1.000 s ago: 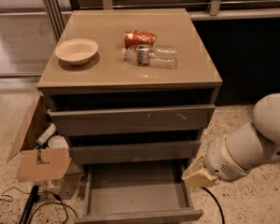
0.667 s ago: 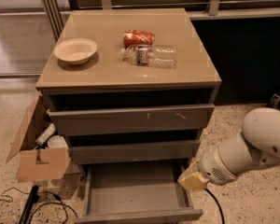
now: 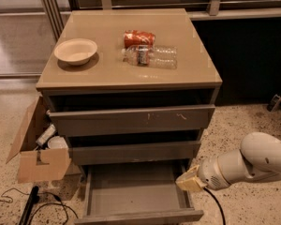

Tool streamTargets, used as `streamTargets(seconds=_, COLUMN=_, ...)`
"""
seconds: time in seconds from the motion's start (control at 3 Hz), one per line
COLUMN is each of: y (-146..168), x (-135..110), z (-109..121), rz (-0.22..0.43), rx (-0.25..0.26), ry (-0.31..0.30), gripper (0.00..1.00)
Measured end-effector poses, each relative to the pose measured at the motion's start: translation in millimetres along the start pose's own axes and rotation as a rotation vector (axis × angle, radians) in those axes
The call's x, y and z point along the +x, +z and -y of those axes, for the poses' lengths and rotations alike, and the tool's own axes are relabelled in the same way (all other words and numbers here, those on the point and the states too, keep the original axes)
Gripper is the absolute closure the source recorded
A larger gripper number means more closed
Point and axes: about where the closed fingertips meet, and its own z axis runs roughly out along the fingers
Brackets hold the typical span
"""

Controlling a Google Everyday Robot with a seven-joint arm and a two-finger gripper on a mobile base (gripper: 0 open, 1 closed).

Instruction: Close bottom drawer

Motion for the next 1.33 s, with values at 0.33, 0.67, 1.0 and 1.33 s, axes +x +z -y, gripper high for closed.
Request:
streamTargets(seconds=0.33, y=6.6, x=-14.4, z=22.3, rz=0.127, rx=-0.104, ry=-0.122, gripper=1.00)
streamTargets(seconds=0.67, y=-7.2, x=-42.2, z=16.7, rz=0.177, rx=-0.222, ry=-0.342, gripper=1.00)
streamTargets(seconds=1.0, y=-6.9, x=-42.3, z=16.8, rz=0.177, rx=-0.221, ry=-0.341, gripper=1.00)
streamTargets(seconds=1.33, y=0.0, x=-40.8, z=15.0, rz=0.130, rx=-0.179, ry=-0.345, gripper=1.00)
